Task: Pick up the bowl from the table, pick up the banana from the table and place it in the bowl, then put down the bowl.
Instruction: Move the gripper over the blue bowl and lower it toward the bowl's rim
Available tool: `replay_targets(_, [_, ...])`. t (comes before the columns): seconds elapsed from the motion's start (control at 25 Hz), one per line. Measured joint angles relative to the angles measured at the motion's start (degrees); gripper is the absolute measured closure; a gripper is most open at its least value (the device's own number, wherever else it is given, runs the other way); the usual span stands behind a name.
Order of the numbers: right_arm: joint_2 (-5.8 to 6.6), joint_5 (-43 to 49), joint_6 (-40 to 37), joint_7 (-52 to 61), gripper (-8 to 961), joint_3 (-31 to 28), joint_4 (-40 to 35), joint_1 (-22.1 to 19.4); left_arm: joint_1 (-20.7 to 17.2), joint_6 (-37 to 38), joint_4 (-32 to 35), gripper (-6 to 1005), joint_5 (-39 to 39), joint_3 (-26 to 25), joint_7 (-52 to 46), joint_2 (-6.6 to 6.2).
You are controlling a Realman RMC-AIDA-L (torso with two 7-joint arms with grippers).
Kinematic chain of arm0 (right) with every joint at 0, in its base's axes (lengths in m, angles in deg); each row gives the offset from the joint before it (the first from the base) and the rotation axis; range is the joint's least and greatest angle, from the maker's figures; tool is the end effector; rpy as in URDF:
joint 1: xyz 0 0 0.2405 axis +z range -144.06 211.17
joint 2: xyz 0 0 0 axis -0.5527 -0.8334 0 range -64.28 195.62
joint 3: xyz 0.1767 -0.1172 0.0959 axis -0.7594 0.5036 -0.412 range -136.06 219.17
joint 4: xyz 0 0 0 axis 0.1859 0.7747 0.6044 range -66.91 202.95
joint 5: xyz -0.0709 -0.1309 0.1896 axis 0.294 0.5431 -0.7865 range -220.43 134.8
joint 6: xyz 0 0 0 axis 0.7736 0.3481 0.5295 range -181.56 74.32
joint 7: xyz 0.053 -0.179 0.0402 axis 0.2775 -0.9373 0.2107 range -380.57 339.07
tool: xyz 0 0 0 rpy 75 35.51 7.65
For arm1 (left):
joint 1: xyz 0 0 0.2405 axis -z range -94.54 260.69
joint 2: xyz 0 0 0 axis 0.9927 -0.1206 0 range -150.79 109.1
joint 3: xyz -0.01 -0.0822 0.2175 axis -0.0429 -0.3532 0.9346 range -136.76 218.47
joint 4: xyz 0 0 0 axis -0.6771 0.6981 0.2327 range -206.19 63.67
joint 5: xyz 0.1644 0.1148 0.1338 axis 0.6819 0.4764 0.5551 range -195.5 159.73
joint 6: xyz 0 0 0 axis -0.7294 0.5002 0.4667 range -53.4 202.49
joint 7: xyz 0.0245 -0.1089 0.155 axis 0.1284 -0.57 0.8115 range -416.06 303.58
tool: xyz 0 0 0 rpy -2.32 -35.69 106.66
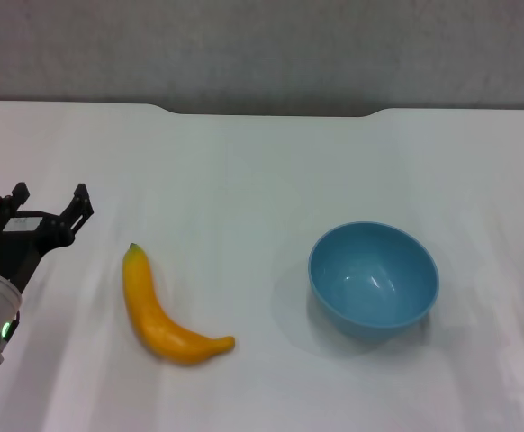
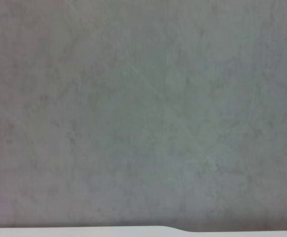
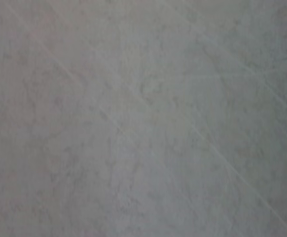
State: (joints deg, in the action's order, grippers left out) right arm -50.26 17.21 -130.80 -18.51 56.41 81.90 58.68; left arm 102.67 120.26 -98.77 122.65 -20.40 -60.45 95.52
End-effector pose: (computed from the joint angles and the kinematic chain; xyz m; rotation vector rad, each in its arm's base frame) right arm 0.3553 0.3451 -0.0091 -1.4831 0.5467 0.6312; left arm -0.3215 0.4069 -0.0353 -1.6160 -0.7096 -0.6098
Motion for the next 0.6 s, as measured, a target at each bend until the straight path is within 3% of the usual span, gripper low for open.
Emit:
replay_targets(0.24, [0.1,0.33,0.03,-0.03,369,0.37,0.24,-0.04,-0.01,-3.1,-2.87,108,0.23,0.13,-0.01,-0.33])
replay_targets(0.44, [0.64,2.56,0.05,0.94,369,0.27,0.34,-0.07,-1.0,-10.72,-11.54,108,2.28,-0.78,-0.01,-2.16])
replay_targets(0.6, [1.09,5.6,1.08,8.28,369,0.42,-0.97,0.38,-1.33,-18.72,-16.67,108,2.49,-1.66,0.19,-3.52])
